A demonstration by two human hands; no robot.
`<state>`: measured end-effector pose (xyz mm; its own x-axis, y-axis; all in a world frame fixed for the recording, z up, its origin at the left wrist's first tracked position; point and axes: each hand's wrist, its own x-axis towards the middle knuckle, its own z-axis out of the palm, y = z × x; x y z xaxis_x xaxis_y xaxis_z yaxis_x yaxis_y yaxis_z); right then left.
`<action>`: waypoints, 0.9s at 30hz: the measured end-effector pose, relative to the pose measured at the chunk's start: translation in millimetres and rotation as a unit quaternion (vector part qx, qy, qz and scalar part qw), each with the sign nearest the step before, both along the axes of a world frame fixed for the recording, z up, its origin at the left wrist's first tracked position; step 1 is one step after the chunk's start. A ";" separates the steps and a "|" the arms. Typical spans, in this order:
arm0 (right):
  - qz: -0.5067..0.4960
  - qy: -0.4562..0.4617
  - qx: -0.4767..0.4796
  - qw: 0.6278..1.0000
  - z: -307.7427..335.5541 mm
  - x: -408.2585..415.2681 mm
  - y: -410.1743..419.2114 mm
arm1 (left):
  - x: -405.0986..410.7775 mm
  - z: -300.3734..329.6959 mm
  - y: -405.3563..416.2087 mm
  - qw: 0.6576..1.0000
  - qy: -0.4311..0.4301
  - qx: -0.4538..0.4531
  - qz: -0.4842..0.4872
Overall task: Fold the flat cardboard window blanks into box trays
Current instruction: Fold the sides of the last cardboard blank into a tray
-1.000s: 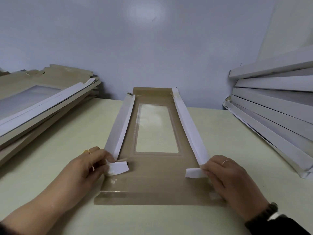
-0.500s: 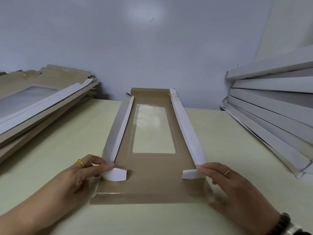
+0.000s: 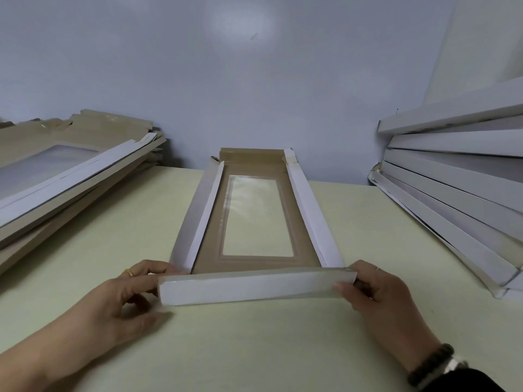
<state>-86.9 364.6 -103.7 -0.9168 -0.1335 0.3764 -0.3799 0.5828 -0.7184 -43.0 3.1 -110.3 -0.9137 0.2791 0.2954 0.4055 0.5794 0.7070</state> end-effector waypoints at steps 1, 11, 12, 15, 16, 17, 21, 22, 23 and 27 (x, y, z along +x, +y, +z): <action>-0.005 -0.002 -0.006 1.000 -0.9 -1.2 -0.7 | 0.9 1.1 4.1 1.000 0.015 0.006 0.017; -0.027 -0.009 -0.116 0.993 -0.4 -3.3 -11.0 | -8.1 10.8 38.4 0.976 0.051 0.096 0.191; -0.034 -0.010 -0.133 0.991 -0.5 -4.4 -11.8 | -9.1 11.1 40.0 0.973 0.045 0.118 0.191; -0.051 -0.001 -0.141 0.989 -1.8 -6.1 -13.1 | -10.5 9.3 40.7 0.963 0.034 0.175 0.200; -0.053 0.006 -0.127 0.990 -2.3 -5.7 -13.2 | -10.6 8.0 41.0 0.962 0.040 0.170 0.209; -0.053 0.016 -0.107 0.993 -2.7 -5.1 -13.1 | -10.1 7.0 42.2 0.962 0.050 0.156 0.216; -0.031 0.072 -0.013 0.997 -1.1 -0.3 -14.3 | -4.5 8.4 46.4 0.972 0.087 0.064 0.211; -0.026 0.079 0.002 0.997 -0.1 1.1 -14.2 | -3.0 9.9 46.6 0.974 0.090 0.044 0.202; -0.022 0.080 0.012 0.996 0.8 2.1 -13.7 | -1.4 11.4 46.4 0.977 0.092 0.031 0.191; -0.002 0.078 0.065 0.995 0.5 2.9 -10.2 | 1.6 15.2 46.2 0.982 0.074 -0.015 0.172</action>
<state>-84.0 354.3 -103.2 -0.8491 -0.1872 0.4940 -0.4786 0.6686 -0.5691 -41.5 49.3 -95.2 -0.9031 -0.0277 0.4286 0.2798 0.7192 0.6360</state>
